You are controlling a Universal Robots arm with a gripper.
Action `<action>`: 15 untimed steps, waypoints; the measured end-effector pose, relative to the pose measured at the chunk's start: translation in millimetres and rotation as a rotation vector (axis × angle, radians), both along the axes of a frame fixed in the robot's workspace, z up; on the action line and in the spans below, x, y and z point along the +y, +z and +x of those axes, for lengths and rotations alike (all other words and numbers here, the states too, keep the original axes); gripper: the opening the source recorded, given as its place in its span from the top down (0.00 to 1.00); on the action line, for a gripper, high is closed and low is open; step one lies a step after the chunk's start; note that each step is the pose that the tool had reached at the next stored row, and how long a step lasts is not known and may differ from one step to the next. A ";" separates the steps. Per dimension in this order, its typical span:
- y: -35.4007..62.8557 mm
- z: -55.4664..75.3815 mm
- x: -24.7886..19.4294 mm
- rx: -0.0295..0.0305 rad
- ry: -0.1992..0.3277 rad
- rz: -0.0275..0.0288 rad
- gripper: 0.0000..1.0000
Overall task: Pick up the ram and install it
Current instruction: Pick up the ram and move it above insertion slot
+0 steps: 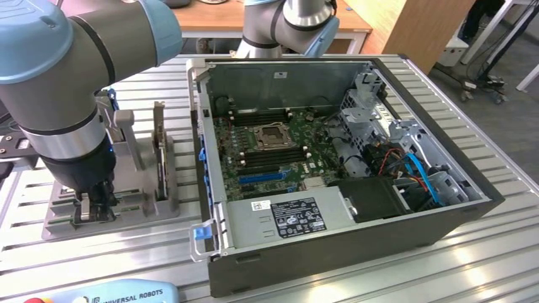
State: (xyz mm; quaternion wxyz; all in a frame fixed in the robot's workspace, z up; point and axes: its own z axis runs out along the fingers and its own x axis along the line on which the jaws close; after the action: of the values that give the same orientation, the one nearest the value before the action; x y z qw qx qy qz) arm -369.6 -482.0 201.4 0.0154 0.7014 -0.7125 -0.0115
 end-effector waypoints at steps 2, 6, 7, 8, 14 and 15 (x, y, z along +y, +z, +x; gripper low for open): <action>0.0 0.0 0.0 0.0000 0.000 0.0000 0.64; 0.0 0.0 0.0 0.0000 0.000 0.0000 0.73; 0.0 0.0 0.0 0.0000 0.000 0.0000 0.73; 0.0 0.0 0.0 0.0000 0.000 0.0000 0.73; -0.1 0.0 -0.2 -0.0001 0.000 0.0014 0.73; -0.1 0.0 -0.2 -0.0001 0.000 0.0016 0.73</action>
State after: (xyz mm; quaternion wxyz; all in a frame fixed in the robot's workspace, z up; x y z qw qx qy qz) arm -369.6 -482.2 201.3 0.0148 0.7014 -0.7126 -0.0121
